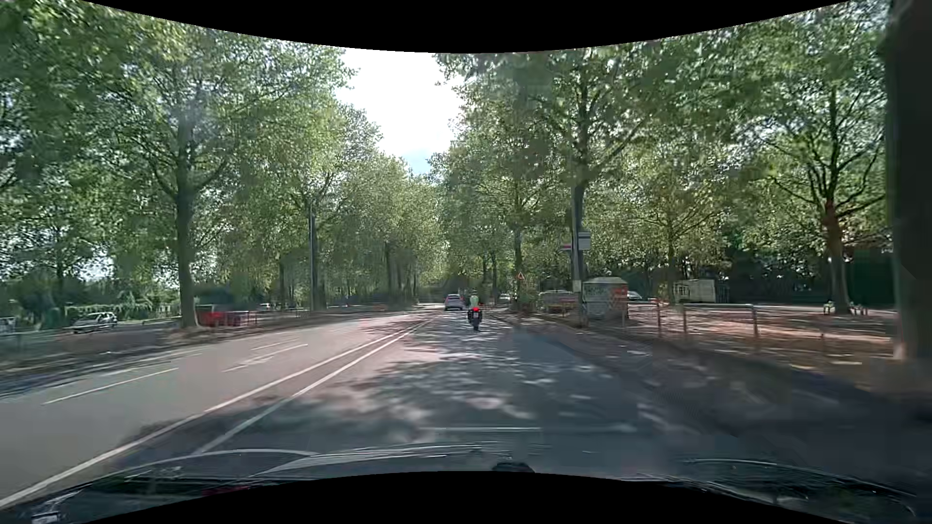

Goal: Follow the waypoints while adhering to traffic rules and regulations

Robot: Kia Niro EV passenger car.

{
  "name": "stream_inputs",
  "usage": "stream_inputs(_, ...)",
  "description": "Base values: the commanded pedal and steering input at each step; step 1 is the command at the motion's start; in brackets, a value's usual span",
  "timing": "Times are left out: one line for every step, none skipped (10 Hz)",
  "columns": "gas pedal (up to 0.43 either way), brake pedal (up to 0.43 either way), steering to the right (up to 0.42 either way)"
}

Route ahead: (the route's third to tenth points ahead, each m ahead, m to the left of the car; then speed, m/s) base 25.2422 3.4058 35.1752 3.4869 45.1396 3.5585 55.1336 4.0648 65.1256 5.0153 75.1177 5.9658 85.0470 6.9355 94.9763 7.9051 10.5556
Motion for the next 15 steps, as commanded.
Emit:
stream_inputs(0.15, 0.0, -0.005)
stream_inputs(0.15, 0.0, -0.006)
stream_inputs(0.15, 0.0, -0.007)
stream_inputs(0.15, 0.0, -0.007)
stream_inputs(0.15, 0.0, -0.007)
stream_inputs(0.15, 0.0, -0.007)
stream_inputs(0.15, 0.0, -0.007)
stream_inputs(0.15, 0.0, -0.007)
stream_inputs(0.15, 0.0, -0.006)
stream_inputs(0.15, 0.0, -0.005)
stream_inputs(0.15, 0.0, -0.005)
stream_inputs(0.15, 0.0, -0.007)
stream_inputs(0.15, 0.0, -0.01)
stream_inputs(0.15, 0.0, -0.011)
stream_inputs(0.15, 0.0, -0.012)
